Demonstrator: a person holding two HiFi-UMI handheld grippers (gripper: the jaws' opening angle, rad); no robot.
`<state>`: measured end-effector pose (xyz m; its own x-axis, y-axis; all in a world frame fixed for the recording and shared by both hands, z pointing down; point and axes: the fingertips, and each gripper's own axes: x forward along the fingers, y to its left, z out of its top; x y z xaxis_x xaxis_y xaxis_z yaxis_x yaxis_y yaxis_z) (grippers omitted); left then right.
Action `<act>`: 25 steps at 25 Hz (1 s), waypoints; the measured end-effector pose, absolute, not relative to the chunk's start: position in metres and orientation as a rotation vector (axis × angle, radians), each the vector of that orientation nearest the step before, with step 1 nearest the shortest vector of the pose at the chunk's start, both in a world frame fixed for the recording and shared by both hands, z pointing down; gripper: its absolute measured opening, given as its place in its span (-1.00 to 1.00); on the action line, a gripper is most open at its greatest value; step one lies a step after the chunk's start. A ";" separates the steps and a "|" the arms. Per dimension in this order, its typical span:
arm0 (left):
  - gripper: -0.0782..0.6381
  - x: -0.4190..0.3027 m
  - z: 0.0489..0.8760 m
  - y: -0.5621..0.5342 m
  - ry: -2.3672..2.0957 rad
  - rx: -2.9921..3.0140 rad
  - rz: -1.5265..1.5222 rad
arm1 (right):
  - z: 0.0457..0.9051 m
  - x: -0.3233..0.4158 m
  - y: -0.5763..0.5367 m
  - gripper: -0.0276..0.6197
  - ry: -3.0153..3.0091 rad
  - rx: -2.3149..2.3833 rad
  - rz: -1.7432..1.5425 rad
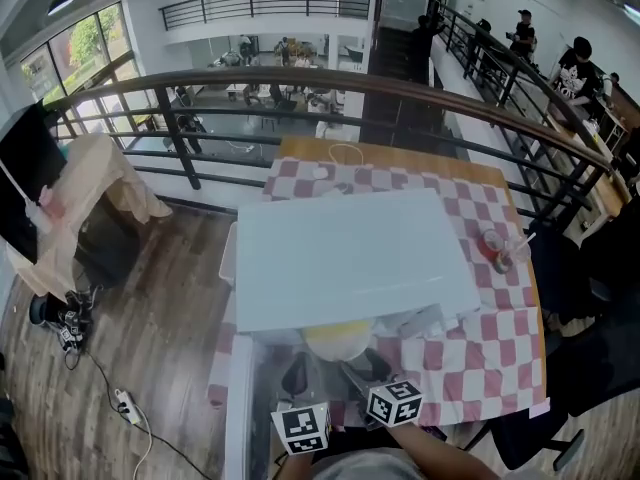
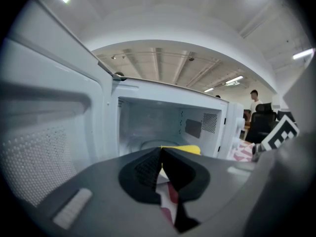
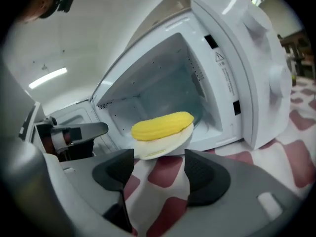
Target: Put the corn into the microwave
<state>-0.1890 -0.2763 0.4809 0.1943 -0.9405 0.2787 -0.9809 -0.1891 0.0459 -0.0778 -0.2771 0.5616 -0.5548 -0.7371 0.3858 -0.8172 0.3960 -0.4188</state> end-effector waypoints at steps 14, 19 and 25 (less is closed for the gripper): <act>-0.76 -0.192 0.478 -0.275 -1.856 2.233 0.278 | 0.565 -0.091 -0.319 -0.07 -2.409 1.450 0.848; -0.75 -0.192 0.480 -0.276 -1.859 2.227 0.285 | 0.566 -0.088 -0.326 -0.17 -2.324 1.487 0.947; -0.76 -0.196 0.481 -0.278 -1.858 2.215 0.290 | 0.557 -0.091 -0.329 -0.20 -2.254 1.455 0.921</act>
